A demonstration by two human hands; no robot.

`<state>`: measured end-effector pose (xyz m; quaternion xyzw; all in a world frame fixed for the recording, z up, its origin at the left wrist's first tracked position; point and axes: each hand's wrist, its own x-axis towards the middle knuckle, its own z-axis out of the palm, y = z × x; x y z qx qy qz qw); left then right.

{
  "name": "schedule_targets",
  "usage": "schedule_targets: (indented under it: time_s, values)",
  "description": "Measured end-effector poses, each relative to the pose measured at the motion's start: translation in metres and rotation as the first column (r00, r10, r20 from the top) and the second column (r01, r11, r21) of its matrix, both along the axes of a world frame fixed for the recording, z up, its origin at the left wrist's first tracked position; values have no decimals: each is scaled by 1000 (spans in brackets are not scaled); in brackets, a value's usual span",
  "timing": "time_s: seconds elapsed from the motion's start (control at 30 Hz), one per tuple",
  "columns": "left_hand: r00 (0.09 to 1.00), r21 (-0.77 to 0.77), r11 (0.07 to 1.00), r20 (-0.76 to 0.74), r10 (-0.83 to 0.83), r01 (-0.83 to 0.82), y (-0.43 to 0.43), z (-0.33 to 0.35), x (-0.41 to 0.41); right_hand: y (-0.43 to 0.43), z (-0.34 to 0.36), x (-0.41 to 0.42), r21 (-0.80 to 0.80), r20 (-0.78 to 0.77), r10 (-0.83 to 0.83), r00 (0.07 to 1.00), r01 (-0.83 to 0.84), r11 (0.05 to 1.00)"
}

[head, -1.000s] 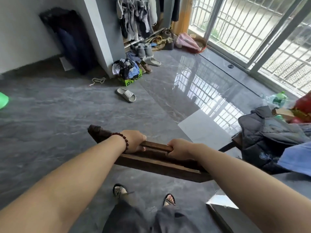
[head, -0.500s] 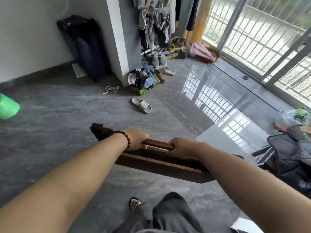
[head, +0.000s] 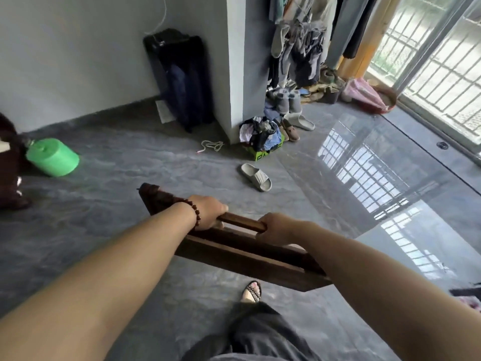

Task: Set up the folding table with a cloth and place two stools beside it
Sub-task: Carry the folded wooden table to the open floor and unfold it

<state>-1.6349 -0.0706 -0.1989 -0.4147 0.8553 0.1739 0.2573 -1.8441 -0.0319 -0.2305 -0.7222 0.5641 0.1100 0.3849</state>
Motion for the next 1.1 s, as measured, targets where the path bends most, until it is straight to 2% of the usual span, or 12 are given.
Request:
schedule_targets:
  time_s: [0.3,0.5,0.63,0.83,1.1]
  values:
    - [1000,-19,1000,20,-1,1,-72,4,40,-75,11,42,-40,-51,54,997,-57,998]
    - [992,-2,992,4,-123,123,-116,3,54,-98,11,59,-49,-76,-70,995,66,997]
    - [959,34,959,11,-283,282,-138,-1,54,-88,8,72,-31,-84,-261,962,260,965]
    - [867,43,866,5,-499,498,-158,3,44,-60,8,93,-14,-46,-523,851,523,852]
    - [639,32,641,53,-767,767,-128,-7,25,13,-5,130,64,-16,-747,665,746,663]
